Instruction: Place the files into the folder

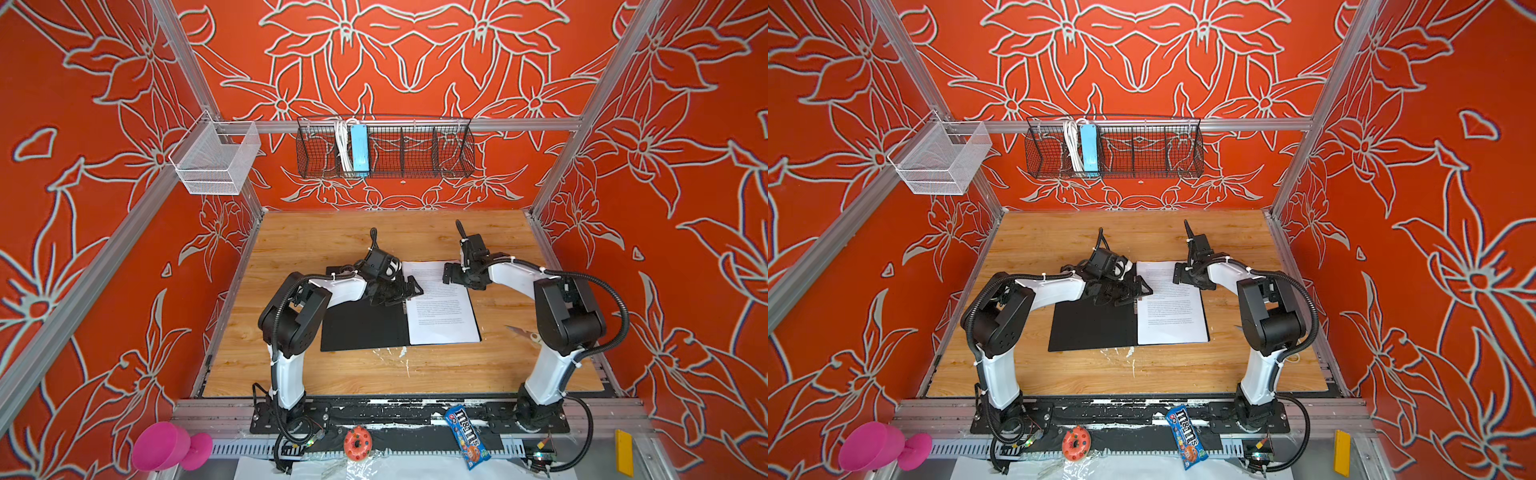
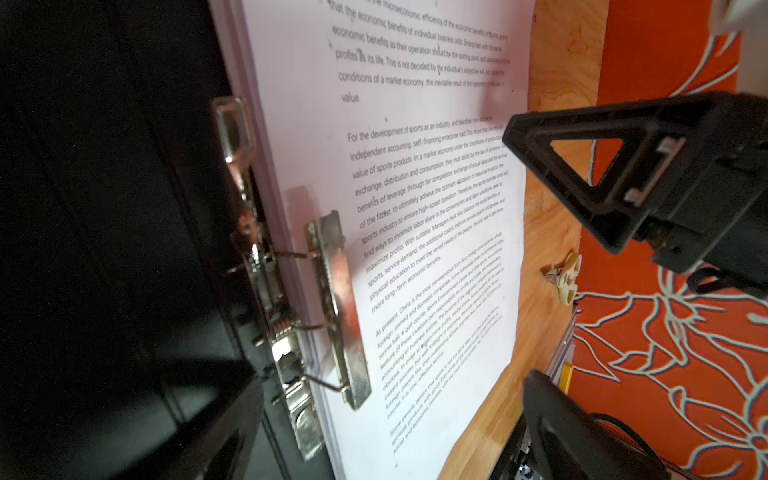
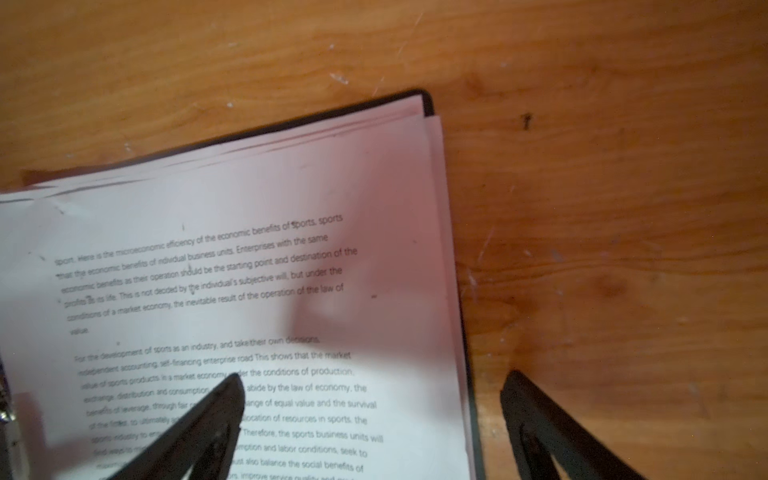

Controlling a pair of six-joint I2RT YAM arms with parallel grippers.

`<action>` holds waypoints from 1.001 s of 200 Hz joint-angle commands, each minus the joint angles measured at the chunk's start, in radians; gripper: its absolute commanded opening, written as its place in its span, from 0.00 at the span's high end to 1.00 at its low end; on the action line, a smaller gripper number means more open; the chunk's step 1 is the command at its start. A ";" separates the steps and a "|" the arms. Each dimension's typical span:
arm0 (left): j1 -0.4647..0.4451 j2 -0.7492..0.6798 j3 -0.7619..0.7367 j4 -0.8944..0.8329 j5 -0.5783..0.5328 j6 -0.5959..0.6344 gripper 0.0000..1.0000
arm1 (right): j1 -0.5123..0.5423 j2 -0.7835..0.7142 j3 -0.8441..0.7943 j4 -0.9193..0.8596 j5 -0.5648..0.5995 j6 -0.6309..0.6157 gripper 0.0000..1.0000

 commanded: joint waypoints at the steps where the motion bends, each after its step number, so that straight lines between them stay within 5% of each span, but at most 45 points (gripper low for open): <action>1: 0.021 -0.044 -0.020 -0.051 0.048 0.007 0.02 | 0.028 -0.090 0.000 -0.022 0.065 -0.016 0.02; 58: 0.140 -0.093 -0.026 -0.038 0.133 0.055 0.02 | 0.081 -0.205 -0.096 -0.013 -0.116 -0.014 0.14; 97: 0.199 0.003 0.051 0.020 0.251 0.062 0.02 | 0.080 -0.268 -0.218 0.099 -0.315 0.024 0.13; 200: 0.213 0.241 0.293 0.010 0.332 0.049 0.02 | 0.081 -0.243 -0.338 0.241 -0.409 0.076 0.19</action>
